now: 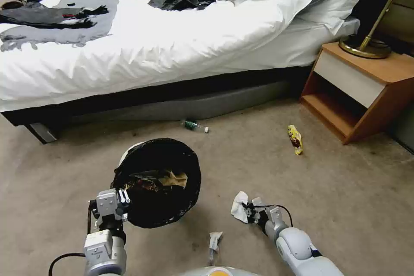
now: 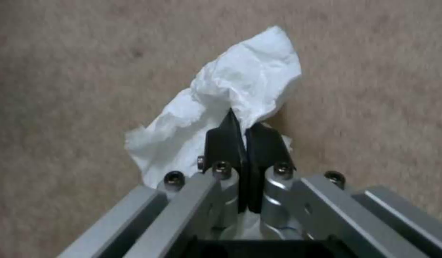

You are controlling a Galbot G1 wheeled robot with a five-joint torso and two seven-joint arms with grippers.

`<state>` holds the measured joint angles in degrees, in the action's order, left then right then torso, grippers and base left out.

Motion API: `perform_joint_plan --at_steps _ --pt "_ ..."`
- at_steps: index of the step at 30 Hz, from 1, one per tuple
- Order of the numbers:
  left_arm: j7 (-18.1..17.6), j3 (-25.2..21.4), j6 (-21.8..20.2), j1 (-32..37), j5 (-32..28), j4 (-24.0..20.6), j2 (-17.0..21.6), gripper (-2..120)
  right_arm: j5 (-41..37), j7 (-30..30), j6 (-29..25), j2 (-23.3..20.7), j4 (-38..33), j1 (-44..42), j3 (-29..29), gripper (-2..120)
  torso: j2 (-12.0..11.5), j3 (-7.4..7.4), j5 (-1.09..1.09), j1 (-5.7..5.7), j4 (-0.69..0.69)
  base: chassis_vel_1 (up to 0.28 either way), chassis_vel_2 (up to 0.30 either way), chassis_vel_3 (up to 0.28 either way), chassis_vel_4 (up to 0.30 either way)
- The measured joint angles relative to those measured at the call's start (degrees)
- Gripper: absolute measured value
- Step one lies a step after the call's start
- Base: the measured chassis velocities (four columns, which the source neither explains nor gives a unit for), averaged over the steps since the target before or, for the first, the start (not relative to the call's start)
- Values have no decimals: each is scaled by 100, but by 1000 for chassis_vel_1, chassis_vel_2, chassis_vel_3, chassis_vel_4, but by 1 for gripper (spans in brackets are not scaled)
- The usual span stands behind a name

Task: Pick up the trash bin, then pick up the garbage from the floor and place it into the trash bin.

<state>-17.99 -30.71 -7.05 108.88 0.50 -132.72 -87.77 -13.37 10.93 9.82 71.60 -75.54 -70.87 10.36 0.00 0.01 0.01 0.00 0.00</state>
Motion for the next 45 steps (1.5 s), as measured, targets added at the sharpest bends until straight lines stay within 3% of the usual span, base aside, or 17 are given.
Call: perform_joint_plan --at_steps 14,16,18,19,22,24,31,38,45 --pt "3 24 0 -11 13 45 -5 0 -145 -60 -490 -89 -1230 -234 9 0 0 0 -1 0 0 0 0 0 0" --pt "7 28 0 -10 25 71 0 0 -346 24 -979 -91 -1756 -279 -10 0 0 0 -1 0 0 0 0 0 0" --pt "7 29 0 -10 27 73 1 0 -364 39 -1021 -92 -1804 -282 -12 0 0 0 -1 0 0 0 0 0 0" --pt "13 49 0 -26 52 104 3 0 -590 234 -1378 -114 -2384 -305 -29 0 0 0 -1 0 1 0 0 0 0" --pt "14 61 -2 -38 72 119 6 0 -717 371 -1565 -142 -2798 -317 -52 0 0 -1 -3 0 0 0 0 0 0" --pt "19 104 -10 -60 120 147 4 0 -757 716 -1869 -206 -3465 -324 -117 0 0 -1 -2 0 0 0 0 0 0" --pt "21 136 -14 -63 161 172 -10 0 -633 1068 -2034 -332 -4417 -520 -413 0 0 -1 -1 0 0 0 0 0 0" --pt "21 139 -10 -40 172 172 -15 0 -412 1169 -2062 -440 -4510 -626 -709 0 0 -1 -1 0 0 0 0 0 0" --pt "20 163 21 0 206 168 -16 0 -20 863 -2109 -428 -3775 -493 -1298 0 0 -1 -1 0 0 0 0 0 0"
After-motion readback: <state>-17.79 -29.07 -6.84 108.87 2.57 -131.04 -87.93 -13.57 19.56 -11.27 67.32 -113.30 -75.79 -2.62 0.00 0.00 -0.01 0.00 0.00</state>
